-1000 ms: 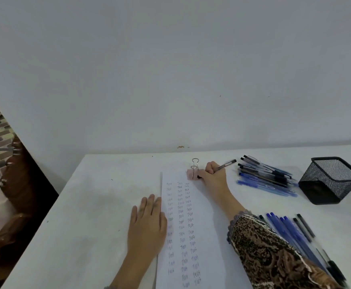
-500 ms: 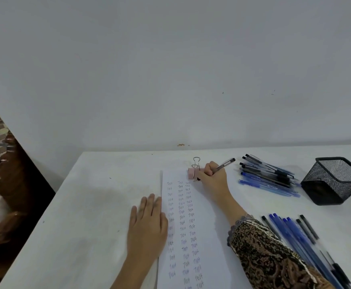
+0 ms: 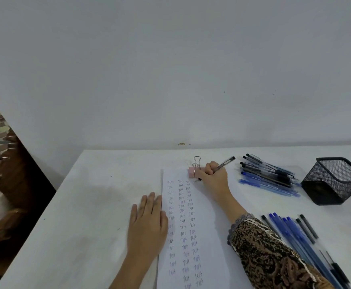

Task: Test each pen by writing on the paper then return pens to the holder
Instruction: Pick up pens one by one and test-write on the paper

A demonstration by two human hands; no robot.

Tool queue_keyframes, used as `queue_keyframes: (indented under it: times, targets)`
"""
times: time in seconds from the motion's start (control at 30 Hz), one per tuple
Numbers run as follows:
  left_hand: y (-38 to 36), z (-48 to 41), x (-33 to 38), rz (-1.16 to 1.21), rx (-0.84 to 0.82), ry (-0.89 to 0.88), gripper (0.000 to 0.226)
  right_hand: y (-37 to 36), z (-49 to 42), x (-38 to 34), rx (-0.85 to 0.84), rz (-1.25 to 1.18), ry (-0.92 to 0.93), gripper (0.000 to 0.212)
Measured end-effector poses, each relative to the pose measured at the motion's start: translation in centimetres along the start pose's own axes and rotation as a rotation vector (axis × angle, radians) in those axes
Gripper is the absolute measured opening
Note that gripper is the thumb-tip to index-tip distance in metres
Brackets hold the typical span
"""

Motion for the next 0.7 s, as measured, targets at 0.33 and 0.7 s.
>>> queue_keyframes:
  times: [0.33, 0.7]
  targets:
    - [-0.1, -0.1, 0.0, 0.003, 0.003, -0.005, 0.093, 0.1, 0.7, -1.0, 0.039, 0.077, 0.040, 0.058]
    - [-0.1, 0.0, -0.1, 0.010, 0.015, -0.006, 0.092, 0.3, 1.4, -2.0, 0.092, 0.167, 0.068, 0.055]
Point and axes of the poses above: each hand's wrist, its own z-axis away from the middle knuckle, its own y-axis out of the back of the hand, x = y × z, the point moved 4 cm from there along -z, towards the middle knuckle, and after that the axes turned 7 degrees about -y, right-handed, at the moved point
